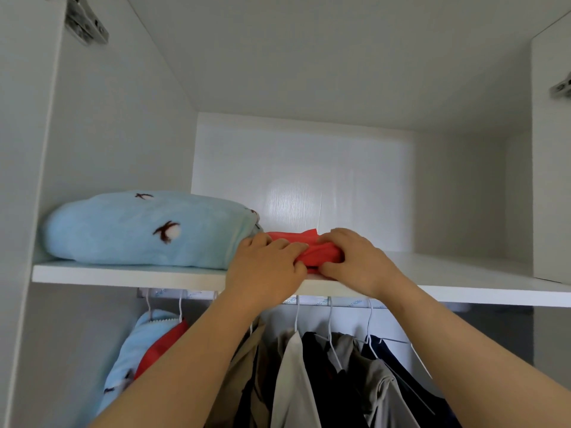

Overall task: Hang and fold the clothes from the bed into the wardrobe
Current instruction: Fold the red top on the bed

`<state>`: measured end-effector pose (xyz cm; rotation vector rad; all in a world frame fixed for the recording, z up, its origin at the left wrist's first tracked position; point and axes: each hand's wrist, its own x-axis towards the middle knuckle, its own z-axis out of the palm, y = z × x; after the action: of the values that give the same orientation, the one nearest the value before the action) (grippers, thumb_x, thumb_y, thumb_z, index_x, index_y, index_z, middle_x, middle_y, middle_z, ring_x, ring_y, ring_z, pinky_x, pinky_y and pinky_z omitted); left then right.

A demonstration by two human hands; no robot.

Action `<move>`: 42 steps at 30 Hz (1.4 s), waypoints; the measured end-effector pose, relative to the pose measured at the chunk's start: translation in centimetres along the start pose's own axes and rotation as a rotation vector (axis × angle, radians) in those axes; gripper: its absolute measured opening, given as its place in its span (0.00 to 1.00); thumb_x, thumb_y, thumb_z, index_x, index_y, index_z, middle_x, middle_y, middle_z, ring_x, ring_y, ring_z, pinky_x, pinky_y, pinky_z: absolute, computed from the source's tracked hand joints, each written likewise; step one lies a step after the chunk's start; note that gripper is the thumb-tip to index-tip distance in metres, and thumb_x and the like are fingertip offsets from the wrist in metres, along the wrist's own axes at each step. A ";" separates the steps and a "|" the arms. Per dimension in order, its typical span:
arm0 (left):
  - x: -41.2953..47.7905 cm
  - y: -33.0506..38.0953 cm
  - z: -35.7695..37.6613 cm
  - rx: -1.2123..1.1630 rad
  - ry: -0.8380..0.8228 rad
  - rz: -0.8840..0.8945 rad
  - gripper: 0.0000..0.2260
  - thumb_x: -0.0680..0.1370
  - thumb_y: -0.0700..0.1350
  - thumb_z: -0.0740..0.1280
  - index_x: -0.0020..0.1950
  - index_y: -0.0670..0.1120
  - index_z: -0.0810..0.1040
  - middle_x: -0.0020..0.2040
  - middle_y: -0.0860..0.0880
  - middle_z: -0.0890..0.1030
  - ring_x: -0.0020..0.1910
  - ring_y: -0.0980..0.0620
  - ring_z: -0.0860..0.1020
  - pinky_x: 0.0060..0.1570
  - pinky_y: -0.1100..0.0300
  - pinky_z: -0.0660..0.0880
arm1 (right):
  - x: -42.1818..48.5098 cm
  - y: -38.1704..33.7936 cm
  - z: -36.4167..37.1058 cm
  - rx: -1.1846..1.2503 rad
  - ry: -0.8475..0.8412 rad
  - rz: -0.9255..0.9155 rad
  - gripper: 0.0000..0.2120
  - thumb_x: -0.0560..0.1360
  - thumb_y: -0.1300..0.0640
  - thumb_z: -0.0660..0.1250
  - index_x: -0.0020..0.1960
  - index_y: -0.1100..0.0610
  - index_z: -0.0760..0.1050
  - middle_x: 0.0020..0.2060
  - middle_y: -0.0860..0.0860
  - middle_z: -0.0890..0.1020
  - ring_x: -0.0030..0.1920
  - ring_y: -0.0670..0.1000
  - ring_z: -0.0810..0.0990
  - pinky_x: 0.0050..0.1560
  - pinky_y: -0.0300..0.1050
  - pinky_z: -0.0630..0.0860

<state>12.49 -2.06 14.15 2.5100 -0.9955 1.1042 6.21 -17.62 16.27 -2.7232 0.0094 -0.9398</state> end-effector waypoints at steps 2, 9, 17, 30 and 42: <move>-0.4 0.1 0.1 0.023 0.026 0.003 0.20 0.80 0.52 0.49 0.72 0.58 0.61 0.69 0.56 0.69 0.63 0.49 0.66 0.61 0.55 0.58 | -0.5 0.0 0.1 -0.006 0.049 0.003 0.21 0.70 0.47 0.66 0.63 0.43 0.70 0.60 0.41 0.70 0.60 0.46 0.70 0.60 0.46 0.68; -1.8 0.2 0.5 -0.004 0.082 -0.005 0.19 0.81 0.54 0.47 0.72 0.59 0.61 0.73 0.55 0.63 0.70 0.51 0.62 0.65 0.55 0.56 | -2.8 -0.1 1.0 -0.154 0.157 0.018 0.14 0.78 0.46 0.54 0.61 0.41 0.73 0.58 0.39 0.77 0.58 0.46 0.74 0.49 0.41 0.67; -5.0 0.7 0.7 -0.013 0.061 0.004 0.22 0.79 0.56 0.52 0.74 0.57 0.58 0.75 0.55 0.58 0.72 0.53 0.57 0.67 0.55 0.46 | -6.2 -0.8 2.2 -0.267 0.120 0.117 0.22 0.79 0.41 0.50 0.72 0.43 0.62 0.74 0.43 0.59 0.73 0.48 0.55 0.68 0.46 0.45; -11.6 4.2 -0.3 -0.561 0.073 -0.055 0.19 0.79 0.51 0.60 0.70 0.53 0.66 0.69 0.54 0.68 0.69 0.53 0.63 0.67 0.57 0.60 | -17.2 -5.0 1.9 0.479 0.161 0.255 0.27 0.77 0.50 0.61 0.74 0.42 0.56 0.70 0.40 0.62 0.67 0.35 0.62 0.66 0.32 0.57; -25.1 22.2 -0.5 -1.222 -0.405 -0.182 0.10 0.78 0.47 0.64 0.58 0.56 0.74 0.55 0.56 0.76 0.52 0.61 0.73 0.50 0.66 0.66 | -39.4 1.1 -3.3 0.621 0.278 0.861 0.16 0.78 0.55 0.61 0.66 0.49 0.67 0.60 0.48 0.72 0.59 0.49 0.72 0.53 0.40 0.66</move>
<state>-14.74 -5.91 -5.01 1.7011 -1.0270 -0.1517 -26.82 -15.95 -5.34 -1.7196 0.7384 -0.8334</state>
